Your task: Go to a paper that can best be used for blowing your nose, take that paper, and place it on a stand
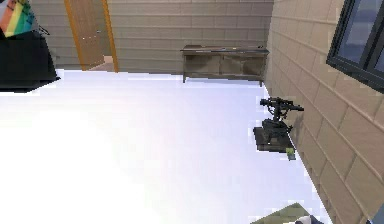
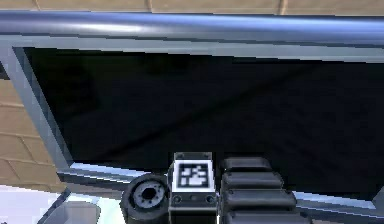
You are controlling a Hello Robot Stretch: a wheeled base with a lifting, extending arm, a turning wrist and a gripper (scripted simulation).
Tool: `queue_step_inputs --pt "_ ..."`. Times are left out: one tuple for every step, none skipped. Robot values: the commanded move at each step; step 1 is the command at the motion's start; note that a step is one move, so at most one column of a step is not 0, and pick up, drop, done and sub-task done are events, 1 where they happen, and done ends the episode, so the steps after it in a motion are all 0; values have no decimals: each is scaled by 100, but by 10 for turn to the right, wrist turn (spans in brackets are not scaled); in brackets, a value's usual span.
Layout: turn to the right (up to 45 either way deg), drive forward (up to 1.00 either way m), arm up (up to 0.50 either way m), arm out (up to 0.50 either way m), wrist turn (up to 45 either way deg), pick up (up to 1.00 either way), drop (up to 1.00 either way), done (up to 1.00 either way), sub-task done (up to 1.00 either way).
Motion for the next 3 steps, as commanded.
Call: queue_step_inputs --pt "0 0 0 14 0 0 0 0 0" --pt "0 0 0 0 450 0 0 0 0" --pt "0 0 0 0 450 0 0 0 0"
